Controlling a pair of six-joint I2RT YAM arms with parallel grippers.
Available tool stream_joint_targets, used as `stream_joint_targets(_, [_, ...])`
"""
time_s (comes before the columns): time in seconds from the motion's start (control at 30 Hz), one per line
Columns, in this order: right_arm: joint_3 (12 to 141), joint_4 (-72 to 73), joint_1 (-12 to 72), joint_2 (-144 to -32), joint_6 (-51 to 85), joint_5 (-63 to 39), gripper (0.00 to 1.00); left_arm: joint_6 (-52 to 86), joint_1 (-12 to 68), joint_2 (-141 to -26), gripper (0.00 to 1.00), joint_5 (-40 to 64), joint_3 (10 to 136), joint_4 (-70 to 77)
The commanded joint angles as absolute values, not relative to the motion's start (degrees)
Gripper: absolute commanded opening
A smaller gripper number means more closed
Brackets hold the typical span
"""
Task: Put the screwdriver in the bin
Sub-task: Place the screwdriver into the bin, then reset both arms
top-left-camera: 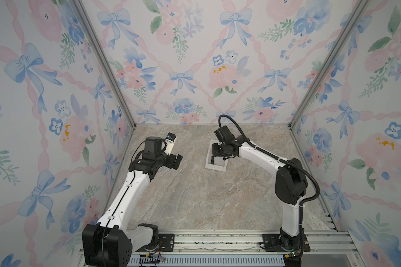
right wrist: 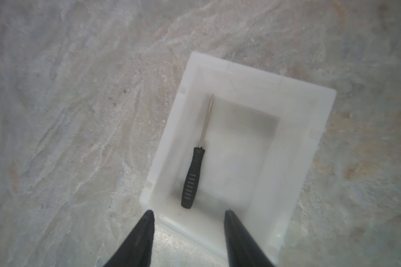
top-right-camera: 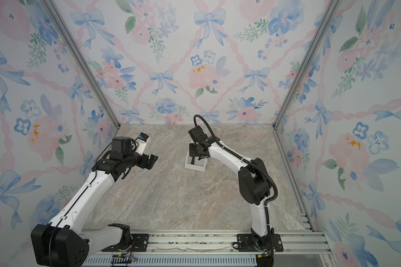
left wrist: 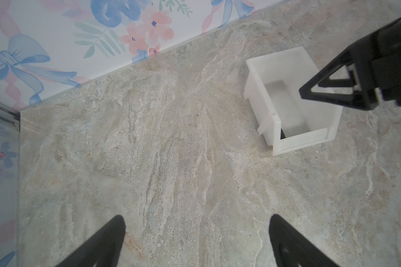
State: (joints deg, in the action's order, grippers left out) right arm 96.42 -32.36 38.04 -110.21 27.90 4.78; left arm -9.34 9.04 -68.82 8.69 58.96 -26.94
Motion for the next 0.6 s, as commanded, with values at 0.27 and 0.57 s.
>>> stream_joint_targets(0.27, [67.73, -17.55, 34.54, -77.80, 18.51, 11.07, 0.77, -1.59, 7.81, -74.09, 0.98, 4.70, 62.97, -26.56])
stream_joint_targets(0.57, [46.23, -3.34, 26.11, -65.32, 10.23, 15.04, 0.91, 1.94, 2.84, -67.52, 0.98, 4.22, 49.81, -9.45])
